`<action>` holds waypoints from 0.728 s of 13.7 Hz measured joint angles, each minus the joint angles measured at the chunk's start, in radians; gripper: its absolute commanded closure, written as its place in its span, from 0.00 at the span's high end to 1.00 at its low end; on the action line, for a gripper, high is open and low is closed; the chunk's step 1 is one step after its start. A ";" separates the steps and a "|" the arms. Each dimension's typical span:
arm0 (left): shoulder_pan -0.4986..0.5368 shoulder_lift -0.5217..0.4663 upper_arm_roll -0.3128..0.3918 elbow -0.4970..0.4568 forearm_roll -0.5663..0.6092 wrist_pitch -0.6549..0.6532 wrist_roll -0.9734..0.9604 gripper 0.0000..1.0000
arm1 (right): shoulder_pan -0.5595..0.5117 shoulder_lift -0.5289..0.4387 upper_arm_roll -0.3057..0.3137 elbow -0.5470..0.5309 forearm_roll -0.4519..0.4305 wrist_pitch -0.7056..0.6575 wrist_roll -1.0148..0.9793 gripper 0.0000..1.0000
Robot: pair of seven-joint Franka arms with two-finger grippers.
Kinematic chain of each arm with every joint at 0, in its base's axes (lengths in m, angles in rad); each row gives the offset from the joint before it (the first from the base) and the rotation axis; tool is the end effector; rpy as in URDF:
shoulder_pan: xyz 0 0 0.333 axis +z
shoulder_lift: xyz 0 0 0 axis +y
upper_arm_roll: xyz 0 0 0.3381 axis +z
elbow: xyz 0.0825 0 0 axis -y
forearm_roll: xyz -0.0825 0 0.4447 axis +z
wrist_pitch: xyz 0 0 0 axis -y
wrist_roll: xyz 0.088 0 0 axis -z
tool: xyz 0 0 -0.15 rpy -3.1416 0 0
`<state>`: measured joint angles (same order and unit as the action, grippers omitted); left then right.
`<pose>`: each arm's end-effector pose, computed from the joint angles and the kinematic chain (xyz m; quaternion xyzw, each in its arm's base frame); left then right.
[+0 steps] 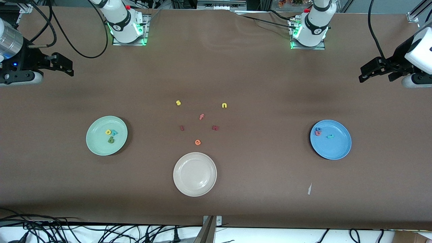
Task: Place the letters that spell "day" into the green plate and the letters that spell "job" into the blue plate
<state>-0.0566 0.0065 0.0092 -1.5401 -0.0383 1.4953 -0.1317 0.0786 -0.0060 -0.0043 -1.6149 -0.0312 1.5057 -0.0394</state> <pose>0.6065 -0.0348 0.6096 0.9986 0.0412 -0.0272 0.0167 0.5988 0.0397 0.5789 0.9969 0.0565 -0.0513 0.0165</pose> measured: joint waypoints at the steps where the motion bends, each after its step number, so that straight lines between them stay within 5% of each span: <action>1: 0.000 0.000 0.000 0.000 0.000 0.000 0.000 1.00 | 0.000 0.001 -0.002 0.000 0.000 0.000 0.000 1.00; 10: 0.002 0.002 0.001 0.000 0.000 -0.010 0.000 1.00 | 0.000 0.002 -0.016 0.000 0.000 0.000 0.000 1.00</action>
